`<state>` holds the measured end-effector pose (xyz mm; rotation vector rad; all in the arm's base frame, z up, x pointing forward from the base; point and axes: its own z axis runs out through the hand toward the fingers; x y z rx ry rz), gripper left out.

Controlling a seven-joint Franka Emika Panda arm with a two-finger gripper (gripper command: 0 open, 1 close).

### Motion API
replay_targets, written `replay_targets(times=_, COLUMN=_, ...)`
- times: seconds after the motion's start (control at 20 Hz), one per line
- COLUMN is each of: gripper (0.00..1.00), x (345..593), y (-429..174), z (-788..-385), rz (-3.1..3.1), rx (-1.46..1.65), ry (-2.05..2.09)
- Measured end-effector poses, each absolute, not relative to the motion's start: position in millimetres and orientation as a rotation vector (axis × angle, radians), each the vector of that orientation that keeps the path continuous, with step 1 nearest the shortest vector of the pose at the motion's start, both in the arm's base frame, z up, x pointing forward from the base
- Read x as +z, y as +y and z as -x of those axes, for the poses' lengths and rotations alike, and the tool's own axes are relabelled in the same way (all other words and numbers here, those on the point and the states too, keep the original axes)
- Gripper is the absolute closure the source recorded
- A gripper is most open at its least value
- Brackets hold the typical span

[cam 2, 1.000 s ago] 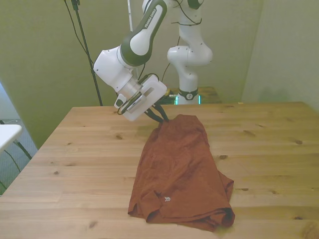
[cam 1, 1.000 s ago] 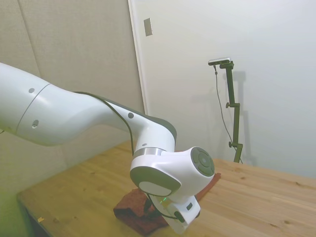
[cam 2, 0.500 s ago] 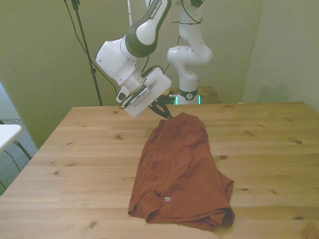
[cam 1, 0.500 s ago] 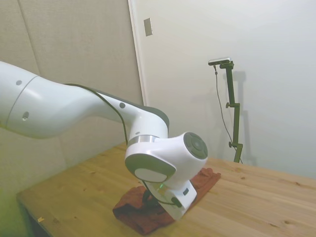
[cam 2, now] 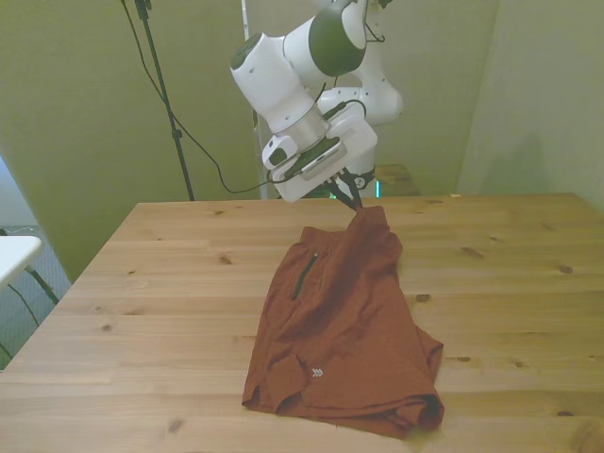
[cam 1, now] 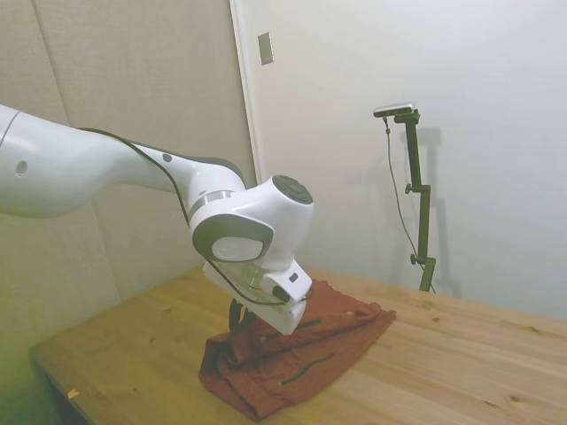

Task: Unfold the shorts

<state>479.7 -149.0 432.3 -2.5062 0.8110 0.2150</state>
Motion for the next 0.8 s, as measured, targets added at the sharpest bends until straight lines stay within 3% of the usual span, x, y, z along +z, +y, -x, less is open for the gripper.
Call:
replay_targets(times=0.75, gripper=1.0, x=457, y=-62, z=-490, rz=2.626, rx=0.221, ry=0.62)
replay_targets(times=0.8, gripper=0.0, x=457, y=-56, z=-491, rz=2.631, rx=0.221, ry=0.611)
